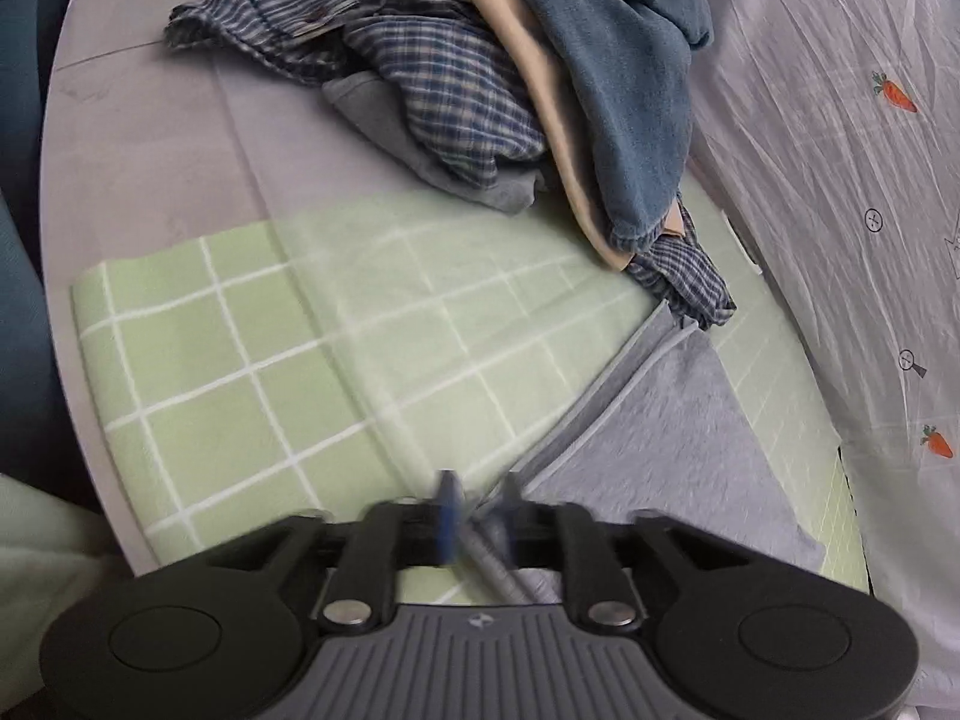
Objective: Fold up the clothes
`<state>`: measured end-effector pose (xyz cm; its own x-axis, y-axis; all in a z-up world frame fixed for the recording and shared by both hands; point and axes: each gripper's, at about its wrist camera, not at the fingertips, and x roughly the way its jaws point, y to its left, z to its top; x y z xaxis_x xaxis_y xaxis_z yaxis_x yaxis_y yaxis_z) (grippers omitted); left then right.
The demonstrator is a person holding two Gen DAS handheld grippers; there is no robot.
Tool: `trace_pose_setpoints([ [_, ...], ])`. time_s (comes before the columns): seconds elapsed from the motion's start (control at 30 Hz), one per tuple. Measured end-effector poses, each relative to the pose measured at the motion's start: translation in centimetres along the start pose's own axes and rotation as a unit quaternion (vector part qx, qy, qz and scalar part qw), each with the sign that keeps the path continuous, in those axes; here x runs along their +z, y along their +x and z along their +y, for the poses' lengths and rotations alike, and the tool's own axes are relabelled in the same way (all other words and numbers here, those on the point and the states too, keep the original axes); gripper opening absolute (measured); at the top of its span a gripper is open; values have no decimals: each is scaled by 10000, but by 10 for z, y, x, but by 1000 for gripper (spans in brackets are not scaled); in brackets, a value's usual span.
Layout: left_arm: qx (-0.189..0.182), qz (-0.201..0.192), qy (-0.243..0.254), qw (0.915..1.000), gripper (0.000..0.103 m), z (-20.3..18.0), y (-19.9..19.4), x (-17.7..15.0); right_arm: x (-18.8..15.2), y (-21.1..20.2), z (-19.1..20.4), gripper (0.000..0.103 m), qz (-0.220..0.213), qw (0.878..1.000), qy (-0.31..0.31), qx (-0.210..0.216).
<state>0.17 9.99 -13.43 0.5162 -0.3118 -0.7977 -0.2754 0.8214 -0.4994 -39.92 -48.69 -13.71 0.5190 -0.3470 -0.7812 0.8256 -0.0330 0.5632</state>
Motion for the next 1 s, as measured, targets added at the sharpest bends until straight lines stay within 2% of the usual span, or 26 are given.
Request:
trace_pose_setpoints([
  [0.03, 18, -6, 80, 10000, 49, -1, -1, -1, -3, -1, 4, 60, -21, 9999, -131, -26],
  [0.07, 36, -13, 161, 9999, 53, -3, -2, -2, -5, -3, 8, 70, -42, 9996, -262, -52],
  [0.1, 81, -2, 270, 9996, 53, -5, -2, -2, -8, -4, 13, 76, -62, 9992, -393, -78],
  [0.2, 234, 36, 598, 9979, 60, -17, 0, -2, -15, -9, 26, 82, -146, 9962, -830, -203],
  [0.23, 254, 45, 687, 9973, 66, -20, 1, -3, -17, -10, 32, 84, -212, 9943, -1003, -276],
  [0.3, 307, 81, 882, 9956, 69, -28, 4, -4, -21, -14, 44, 93, -370, 9901, -1297, -402],
  [0.4, 403, 101, 1279, 9909, 73, -40, 11, -8, -24, -15, 66, 96, -564, 9821, -1719, -524],
  [0.5, 495, 12, 1790, 9826, 76, -55, 19, -8, -28, -13, 81, 101, -647, 9746, -2074, -551],
  [0.6, 602, -74, 2210, 9734, 76, -69, 28, -7, -36, -6, 96, 102, -644, 9633, -2503, -720],
  [0.7, 537, -21, 2538, 9658, 76, -80, 40, -4, -46, 0, 104, 102, -609, 9495, -2928, -954],
  [0.83, 419, -84, 2868, 9570, 75, -90, 48, -5, -53, 5, 110, 102, -507, 9437, -3110, -1010],
  [1.0, 109, -161, 3032, 9527, 70, -94, 57, -7, -56, 9, 111, 102, -434, 9421, -3126, -1132],
])
